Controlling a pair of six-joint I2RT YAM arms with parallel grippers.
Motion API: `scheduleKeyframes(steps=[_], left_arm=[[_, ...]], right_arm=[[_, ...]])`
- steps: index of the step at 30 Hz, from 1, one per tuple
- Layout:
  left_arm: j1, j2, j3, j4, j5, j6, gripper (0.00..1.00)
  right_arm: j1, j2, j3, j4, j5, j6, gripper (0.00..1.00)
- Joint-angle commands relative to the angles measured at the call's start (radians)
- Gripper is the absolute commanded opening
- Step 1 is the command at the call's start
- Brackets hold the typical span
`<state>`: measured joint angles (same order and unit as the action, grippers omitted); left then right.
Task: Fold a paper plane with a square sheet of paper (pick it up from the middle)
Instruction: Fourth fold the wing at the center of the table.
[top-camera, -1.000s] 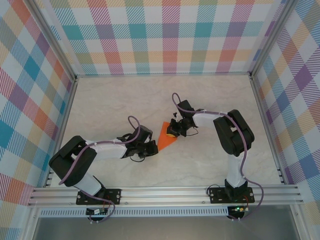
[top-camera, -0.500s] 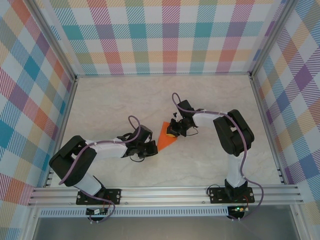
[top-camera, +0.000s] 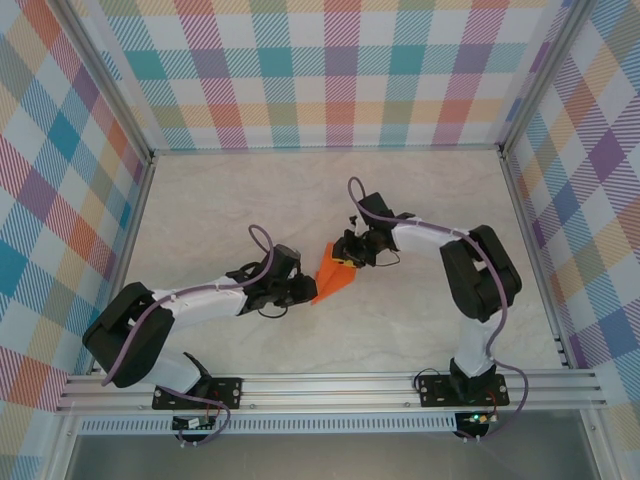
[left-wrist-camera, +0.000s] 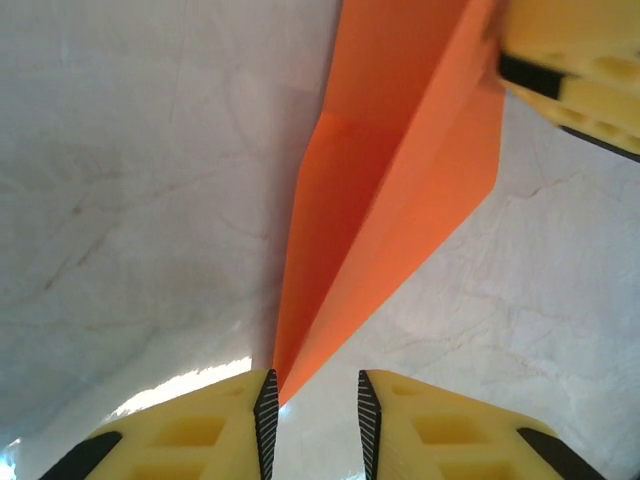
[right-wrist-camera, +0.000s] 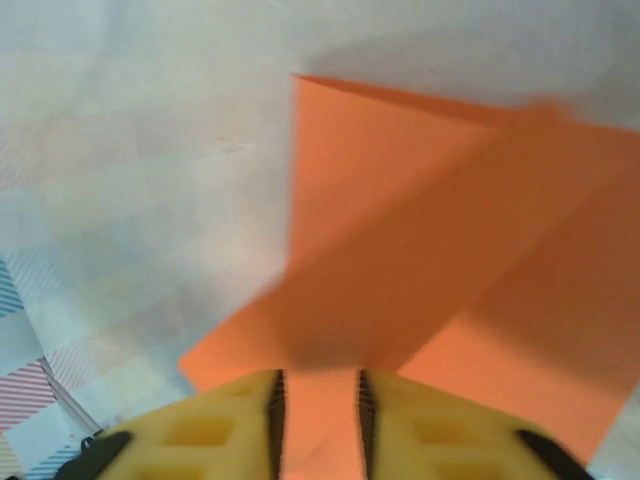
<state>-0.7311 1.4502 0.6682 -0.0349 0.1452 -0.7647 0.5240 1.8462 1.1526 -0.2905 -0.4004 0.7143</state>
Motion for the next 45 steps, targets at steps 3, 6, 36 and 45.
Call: scheduleKeyframes(steps=[3, 6, 36, 45], left_arm=[[-0.002, 0.062, 0.058, 0.065, -0.066, 0.020, 0.33], [-0.002, 0.103, 0.076, 0.074, -0.084, 0.023, 0.33], [0.001, 0.216, 0.106, 0.038, -0.105, 0.019, 0.26], [-0.001, 0.234, 0.114, 0.045, -0.090, 0.019, 0.27]], right_arm=[[-0.001, -0.119, -0.073, -0.009, 0.154, 0.022, 0.44], [-0.001, -0.118, -0.092, 0.000, 0.167, 0.041, 0.49], [0.033, -0.042, -0.089, 0.125, 0.031, 0.007, 0.46], [0.050, -0.022, -0.088, 0.137, 0.014, 0.003, 0.51]])
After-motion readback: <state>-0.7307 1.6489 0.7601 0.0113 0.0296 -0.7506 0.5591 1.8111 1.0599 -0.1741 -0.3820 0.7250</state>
